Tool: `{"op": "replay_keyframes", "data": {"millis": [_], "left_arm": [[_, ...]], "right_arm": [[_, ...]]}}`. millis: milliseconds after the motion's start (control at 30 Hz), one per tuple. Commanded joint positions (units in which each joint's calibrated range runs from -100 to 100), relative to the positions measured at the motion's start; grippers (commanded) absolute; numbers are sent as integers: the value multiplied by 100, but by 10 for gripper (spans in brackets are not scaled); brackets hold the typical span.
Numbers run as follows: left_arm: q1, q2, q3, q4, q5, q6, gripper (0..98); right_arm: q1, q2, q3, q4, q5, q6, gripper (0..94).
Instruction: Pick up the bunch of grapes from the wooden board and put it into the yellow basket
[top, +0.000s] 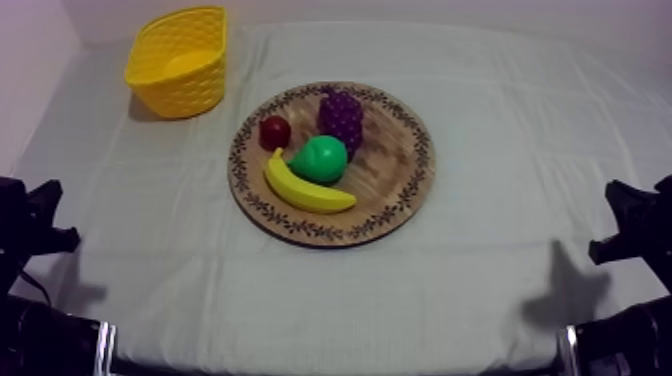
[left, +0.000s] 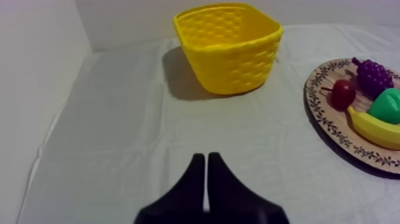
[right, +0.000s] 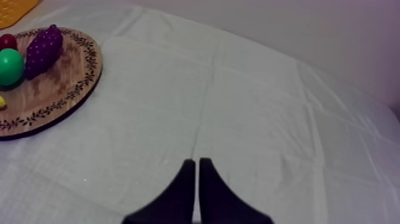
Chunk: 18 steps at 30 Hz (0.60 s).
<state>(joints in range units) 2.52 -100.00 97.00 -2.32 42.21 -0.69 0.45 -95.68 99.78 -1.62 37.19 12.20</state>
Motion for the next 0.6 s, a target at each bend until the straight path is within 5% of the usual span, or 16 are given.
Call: {"op": "replay_keyframes", "data": {"millis": [0, 567], "left_arm": [[-154, 17, 154, 14, -502, 174, 0], [-137, 45, 154, 1, -518, 258, 0]], "right_arm": [[0, 0, -1, -2, -2, -2, 5], [0, 0, -1, -2, -2, -2, 5]]}}
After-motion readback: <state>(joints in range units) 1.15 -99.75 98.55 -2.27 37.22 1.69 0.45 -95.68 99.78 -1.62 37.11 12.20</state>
